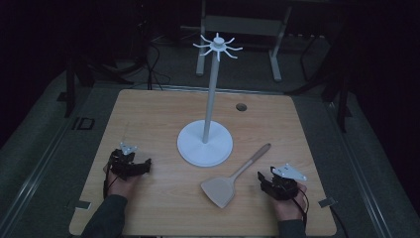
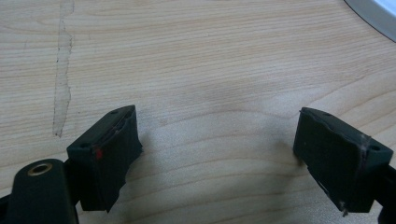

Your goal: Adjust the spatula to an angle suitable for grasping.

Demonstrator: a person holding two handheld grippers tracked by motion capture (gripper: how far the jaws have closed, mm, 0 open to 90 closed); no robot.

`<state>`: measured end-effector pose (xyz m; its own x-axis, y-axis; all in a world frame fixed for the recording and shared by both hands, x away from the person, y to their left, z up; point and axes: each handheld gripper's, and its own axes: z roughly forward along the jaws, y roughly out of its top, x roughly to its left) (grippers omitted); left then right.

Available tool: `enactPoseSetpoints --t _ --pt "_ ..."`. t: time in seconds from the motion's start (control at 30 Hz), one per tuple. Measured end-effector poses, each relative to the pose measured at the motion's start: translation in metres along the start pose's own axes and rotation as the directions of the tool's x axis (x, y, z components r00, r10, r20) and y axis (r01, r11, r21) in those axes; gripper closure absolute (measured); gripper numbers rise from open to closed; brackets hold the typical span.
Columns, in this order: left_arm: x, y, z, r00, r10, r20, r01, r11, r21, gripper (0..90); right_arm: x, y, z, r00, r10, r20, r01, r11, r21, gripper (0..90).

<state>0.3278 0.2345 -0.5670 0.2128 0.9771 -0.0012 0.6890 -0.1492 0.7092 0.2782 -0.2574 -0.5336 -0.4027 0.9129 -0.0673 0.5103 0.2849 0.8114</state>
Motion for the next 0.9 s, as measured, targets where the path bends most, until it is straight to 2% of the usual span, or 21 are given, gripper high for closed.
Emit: enactPoseSetpoints --t 0.2,0.3,0.37,0.47,0.5,0.57,0.77,0.9 --pt "0.0 0.0 0.0 1.0 0.0 0.0 0.0 1.0 0.0 14.6 0.009 0.004 0.001 0.9994 -0.012 -0.032 0.011 1.0 -0.007 45.8" --pt "0.0 0.0 0.0 1.0 -0.001 0.0 0.001 1.0 -0.001 14.6 0.01 0.006 0.003 0.9987 -0.004 -0.051 0.004 1.0 -0.009 51.3" --pt "0.0 0.0 0.0 1.0 -0.001 0.0 0.001 1.0 -0.001 14.6 0.011 0.007 0.005 0.9977 -0.007 -0.068 0.007 1.0 -0.003 57.7" --pt "0.0 0.0 0.0 1.0 -0.001 0.0 0.001 1.0 0.0 14.6 0.012 0.01 0.01 0.9972 -0.017 -0.073 0.018 1.0 0.009 74.2" --pt "0.0 0.0 0.0 1.0 -0.001 0.0 0.001 1.0 -0.001 14.6 0.012 0.011 0.012 0.9973 -0.013 -0.072 0.013 1.0 0.009 81.0" --pt "0.0 0.0 0.0 1.0 -0.001 0.0 0.001 1.0 -0.001 14.6 0.01 0.012 0.016 0.9988 -0.013 -0.047 0.014 1.0 0.008 88.5" --pt "0.0 0.0 0.0 1.0 0.0 0.0 0.0 1.0 -0.001 14.6 -0.006 0.016 0.042 0.9987 0.048 -0.019 -0.047 0.997 0.063 90.0" --pt "0.0 0.0 0.0 1.0 -0.003 0.002 0.003 1.0 -0.001 14.6 -0.011 0.017 0.055 0.9987 0.051 -0.002 -0.05 0.994 0.1 90.0"
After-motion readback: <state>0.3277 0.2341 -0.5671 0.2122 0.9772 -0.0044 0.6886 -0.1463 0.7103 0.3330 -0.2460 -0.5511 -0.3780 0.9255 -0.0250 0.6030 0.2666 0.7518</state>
